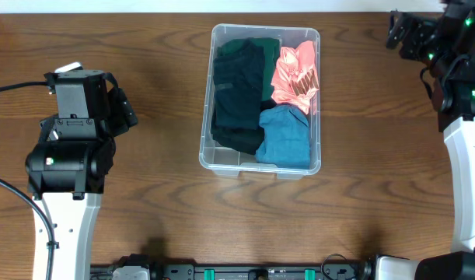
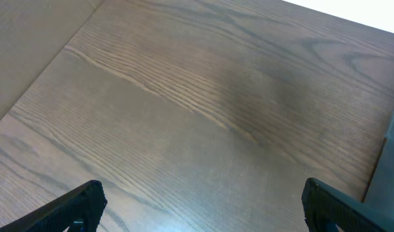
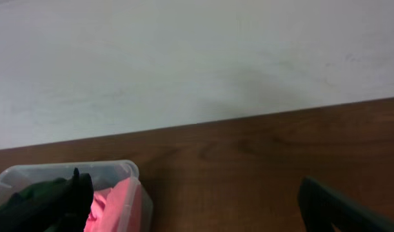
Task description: Pack container
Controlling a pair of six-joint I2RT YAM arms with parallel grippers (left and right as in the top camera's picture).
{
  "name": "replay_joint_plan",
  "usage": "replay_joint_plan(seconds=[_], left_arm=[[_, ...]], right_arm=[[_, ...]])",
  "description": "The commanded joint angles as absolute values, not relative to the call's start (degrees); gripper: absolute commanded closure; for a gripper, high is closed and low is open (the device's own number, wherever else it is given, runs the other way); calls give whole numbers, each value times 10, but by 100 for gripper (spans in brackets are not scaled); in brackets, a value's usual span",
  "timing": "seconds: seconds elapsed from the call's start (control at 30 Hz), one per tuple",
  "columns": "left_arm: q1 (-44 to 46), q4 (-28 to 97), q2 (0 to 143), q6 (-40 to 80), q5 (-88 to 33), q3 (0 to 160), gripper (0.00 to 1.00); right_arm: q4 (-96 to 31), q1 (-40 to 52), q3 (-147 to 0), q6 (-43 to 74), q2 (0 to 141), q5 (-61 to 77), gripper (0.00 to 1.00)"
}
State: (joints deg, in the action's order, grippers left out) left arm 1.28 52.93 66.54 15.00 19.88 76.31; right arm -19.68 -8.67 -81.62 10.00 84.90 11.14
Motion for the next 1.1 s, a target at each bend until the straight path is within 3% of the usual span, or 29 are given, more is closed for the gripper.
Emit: replay_joint_plan(seconds=[0.0, 0.6, 1.07], left_arm=[[10, 531, 667, 153, 206, 762, 2], [10, 531, 658, 153, 206, 760, 2], [10, 570, 418, 133, 219, 688, 2]], right_arm=[[-197, -88, -816, 93, 847, 118, 1], [-223, -88, -816, 93, 847, 119, 1], [-340, -88, -816, 93, 847, 118, 1]])
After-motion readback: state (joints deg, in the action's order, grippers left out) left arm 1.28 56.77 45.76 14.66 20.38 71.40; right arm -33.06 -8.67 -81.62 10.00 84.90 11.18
